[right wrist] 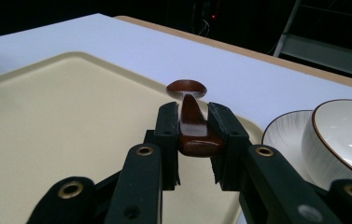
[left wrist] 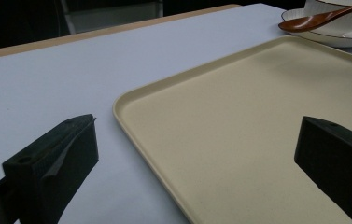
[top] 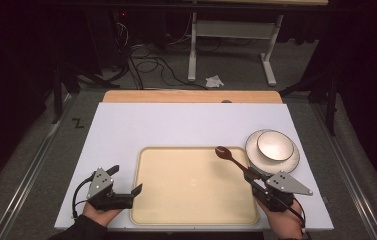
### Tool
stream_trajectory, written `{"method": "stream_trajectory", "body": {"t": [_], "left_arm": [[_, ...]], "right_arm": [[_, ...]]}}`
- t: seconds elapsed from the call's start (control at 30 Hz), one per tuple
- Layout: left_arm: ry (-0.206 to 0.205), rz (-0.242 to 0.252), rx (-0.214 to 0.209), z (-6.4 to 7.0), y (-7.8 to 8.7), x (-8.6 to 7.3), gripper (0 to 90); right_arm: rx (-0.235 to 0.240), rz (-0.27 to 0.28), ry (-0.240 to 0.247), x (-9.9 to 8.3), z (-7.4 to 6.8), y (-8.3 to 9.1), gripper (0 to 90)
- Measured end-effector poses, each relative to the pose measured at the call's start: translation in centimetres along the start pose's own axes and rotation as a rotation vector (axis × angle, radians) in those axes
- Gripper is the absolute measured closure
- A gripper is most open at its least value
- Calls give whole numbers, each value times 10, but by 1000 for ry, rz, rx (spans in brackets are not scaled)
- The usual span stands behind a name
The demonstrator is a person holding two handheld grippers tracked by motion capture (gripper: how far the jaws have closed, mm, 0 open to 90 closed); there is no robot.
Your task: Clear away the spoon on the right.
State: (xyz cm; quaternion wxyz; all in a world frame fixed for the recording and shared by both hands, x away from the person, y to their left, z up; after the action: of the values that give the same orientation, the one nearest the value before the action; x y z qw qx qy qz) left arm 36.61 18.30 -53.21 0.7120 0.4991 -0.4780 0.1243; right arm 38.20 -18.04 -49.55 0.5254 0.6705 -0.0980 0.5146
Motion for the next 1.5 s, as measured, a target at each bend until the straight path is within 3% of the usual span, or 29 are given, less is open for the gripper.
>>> {"method": "stream_trajectory", "body": {"t": [0.37, 0.7, 1.5], "left_arm": [[1, 0, -2, 0, 0, 0, 3], [2, 1, 0, 0, 0, 0, 3], [2, 4, 0, -1, 1, 0, 3]], "right_arm": [[14, -41, -24, -12, 2, -11, 766], [15, -66, 5, -18, -3, -16, 766], [23, -122, 4, -33, -5, -23, 761]]}}
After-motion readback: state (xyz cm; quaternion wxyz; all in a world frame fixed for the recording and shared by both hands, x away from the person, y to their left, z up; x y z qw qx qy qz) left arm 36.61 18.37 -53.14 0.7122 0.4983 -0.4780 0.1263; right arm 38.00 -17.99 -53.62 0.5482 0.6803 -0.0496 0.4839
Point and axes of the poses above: each handheld gripper's, and its own axes: y roughly backward along the jaws, x roughly out of its top, z roughly to its right, the point moved 10 cm from there along -y, roughly forward along the jaws, and after that the axes turned 14 degrees about -z, right-handed, at the moved point
